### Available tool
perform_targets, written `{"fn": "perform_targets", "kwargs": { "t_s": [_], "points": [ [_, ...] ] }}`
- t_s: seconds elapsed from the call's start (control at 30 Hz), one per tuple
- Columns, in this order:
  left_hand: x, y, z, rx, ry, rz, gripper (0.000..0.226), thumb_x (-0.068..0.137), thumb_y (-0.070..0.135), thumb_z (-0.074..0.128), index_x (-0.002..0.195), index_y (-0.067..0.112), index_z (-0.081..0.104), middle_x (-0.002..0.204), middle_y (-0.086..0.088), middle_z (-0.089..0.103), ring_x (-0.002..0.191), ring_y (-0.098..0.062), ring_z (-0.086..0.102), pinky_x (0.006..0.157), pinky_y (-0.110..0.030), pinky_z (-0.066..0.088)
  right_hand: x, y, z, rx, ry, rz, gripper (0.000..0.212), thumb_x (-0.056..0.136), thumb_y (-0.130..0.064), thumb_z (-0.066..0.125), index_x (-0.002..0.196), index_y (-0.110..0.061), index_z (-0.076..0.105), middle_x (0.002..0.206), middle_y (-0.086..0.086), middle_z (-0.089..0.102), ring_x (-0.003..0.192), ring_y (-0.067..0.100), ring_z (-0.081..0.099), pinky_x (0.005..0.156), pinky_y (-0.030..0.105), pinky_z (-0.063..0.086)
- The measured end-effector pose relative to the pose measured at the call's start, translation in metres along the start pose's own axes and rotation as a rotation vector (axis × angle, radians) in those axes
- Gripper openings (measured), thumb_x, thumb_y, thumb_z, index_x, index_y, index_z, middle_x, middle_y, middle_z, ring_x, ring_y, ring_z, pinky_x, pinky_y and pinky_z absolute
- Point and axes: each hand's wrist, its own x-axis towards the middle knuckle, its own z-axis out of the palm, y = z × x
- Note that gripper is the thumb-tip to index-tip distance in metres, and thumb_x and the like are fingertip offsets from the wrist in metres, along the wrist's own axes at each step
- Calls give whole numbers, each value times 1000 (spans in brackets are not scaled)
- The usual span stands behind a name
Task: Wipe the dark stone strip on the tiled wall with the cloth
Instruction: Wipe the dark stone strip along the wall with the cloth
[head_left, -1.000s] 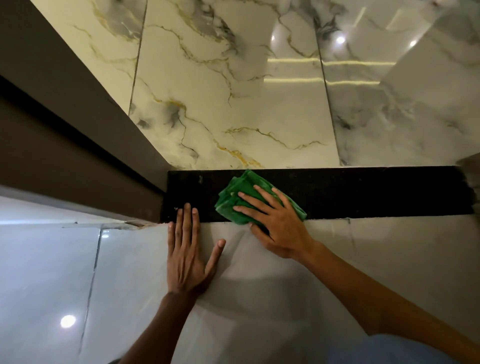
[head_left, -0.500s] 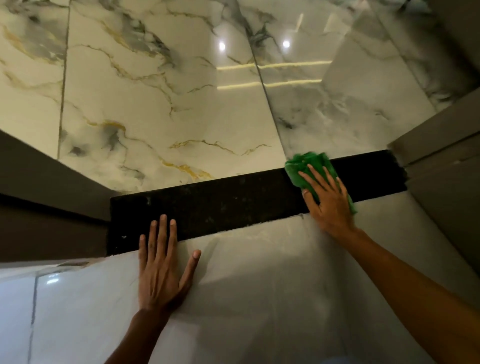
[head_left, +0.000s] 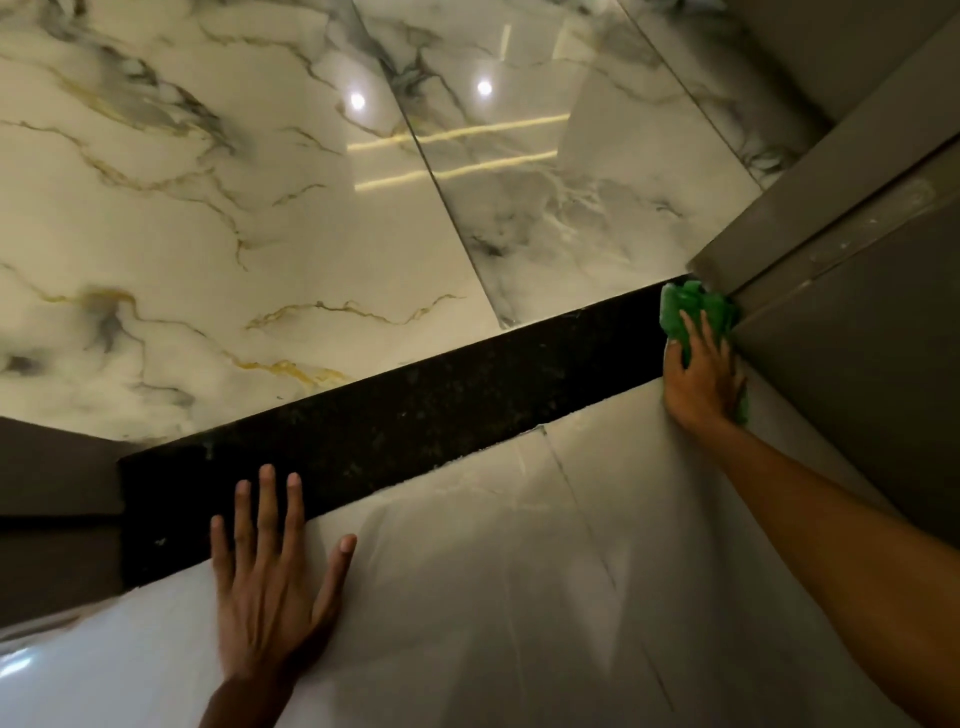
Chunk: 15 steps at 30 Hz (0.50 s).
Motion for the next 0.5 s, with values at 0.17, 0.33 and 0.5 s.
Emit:
{"fn": "perform_targets", "kwargs": {
  "t_s": [0.17,0.33,0.5],
  "points": [
    [0,0,1,26,5,4,96,105,76,20,177,13,18,189,-12,7,175,-35,6,139,-63,11,-9,-5,6,43,58,39,52,117,-34,42,169,-30,42,182,-3,29,170,30,23,135,55,15],
    [0,-3,5,30,19,13,97,104,77,20,178,14,16,189,-10,5,175,-34,5,140,-62,8,-25,-10,15,112,164,125,47,117,-31,43,162,-23,54,174,4,46,165,30,35,132,49,23],
    [1,-2,2,28,-17,8,97,104,77,22,177,14,16,189,-11,5,175,-35,5,139,-64,11,-37,-16,12,244,136,204,48,118,-32,40,162,-19,52,171,14,47,160,34,42,130,48,29]
  ]
}}
